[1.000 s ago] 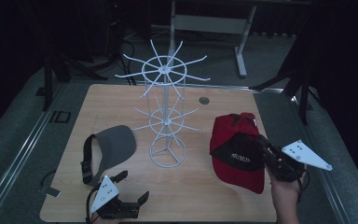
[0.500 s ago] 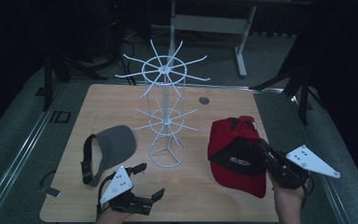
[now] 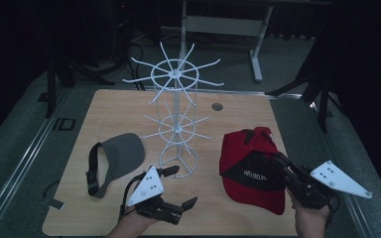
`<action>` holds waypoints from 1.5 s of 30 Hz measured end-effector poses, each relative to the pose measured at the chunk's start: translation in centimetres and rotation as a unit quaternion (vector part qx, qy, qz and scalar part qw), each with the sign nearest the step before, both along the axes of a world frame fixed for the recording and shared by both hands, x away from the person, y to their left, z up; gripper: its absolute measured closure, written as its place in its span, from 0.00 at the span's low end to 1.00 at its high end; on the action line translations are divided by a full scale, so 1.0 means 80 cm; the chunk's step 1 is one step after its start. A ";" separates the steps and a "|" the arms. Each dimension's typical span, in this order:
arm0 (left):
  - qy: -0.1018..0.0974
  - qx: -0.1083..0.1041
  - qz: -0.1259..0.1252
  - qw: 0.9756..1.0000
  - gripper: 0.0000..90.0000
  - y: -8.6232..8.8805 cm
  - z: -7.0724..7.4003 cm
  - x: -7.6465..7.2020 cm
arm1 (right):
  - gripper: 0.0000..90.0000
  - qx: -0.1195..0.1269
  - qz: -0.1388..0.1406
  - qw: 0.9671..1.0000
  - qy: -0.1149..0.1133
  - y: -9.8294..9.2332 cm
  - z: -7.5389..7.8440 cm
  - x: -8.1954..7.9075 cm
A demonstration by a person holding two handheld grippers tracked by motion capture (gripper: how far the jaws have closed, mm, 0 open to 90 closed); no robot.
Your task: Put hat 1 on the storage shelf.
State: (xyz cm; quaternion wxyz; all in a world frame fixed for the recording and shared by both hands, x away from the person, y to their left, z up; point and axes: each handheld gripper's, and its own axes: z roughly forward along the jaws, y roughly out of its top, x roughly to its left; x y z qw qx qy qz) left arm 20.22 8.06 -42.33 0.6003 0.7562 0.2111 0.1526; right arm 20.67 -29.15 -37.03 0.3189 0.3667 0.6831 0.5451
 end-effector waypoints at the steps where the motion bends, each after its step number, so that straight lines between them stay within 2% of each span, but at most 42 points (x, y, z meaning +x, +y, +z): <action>1: -0.004 -0.002 -0.002 1.000 0.07 -0.003 0.004 0.002 | 0.93 0.000 0.005 1.000 -0.001 0.001 0.002 -0.001; 6: -0.011 -0.001 -0.009 1.000 0.07 -0.014 0.020 0.012 | 0.93 0.003 0.010 1.000 -0.004 0.002 0.005 -0.005; 14: -0.010 0.001 -0.011 1.000 0.07 -0.030 0.039 0.034 | 0.93 0.005 0.025 1.000 -0.009 0.010 0.010 -0.010; 17: -0.006 0.004 -0.009 1.000 0.07 -0.037 0.043 0.041 | 0.93 0.007 0.029 0.999 -0.010 0.013 0.012 -0.011; 21: -0.008 0.019 -0.006 1.000 0.07 -0.048 0.044 0.050 | 0.93 0.009 0.035 0.999 -0.012 0.015 0.014 -0.012; 27: -0.009 0.015 -0.007 1.000 0.07 -0.058 0.052 0.065 | 0.93 0.013 0.042 0.999 -0.018 0.017 0.019 -0.016; 35: -0.016 0.025 -0.009 1.000 0.07 -0.072 0.061 0.072 | 0.93 0.018 0.052 0.998 -0.023 0.021 0.024 -0.021; 36: -0.017 0.025 -0.013 0.999 0.12 -0.074 0.061 0.073 | 0.93 0.017 0.055 0.998 -0.024 0.023 0.025 -0.022; 40: -0.016 0.027 -0.007 0.999 0.14 -0.080 0.063 0.076 | 0.93 0.009 0.057 0.998 -0.027 0.027 0.026 -0.023; 45: -0.016 0.033 -0.008 0.999 0.17 -0.088 0.068 0.076 | 0.93 0.009 0.068 0.997 -0.020 0.032 0.025 -0.020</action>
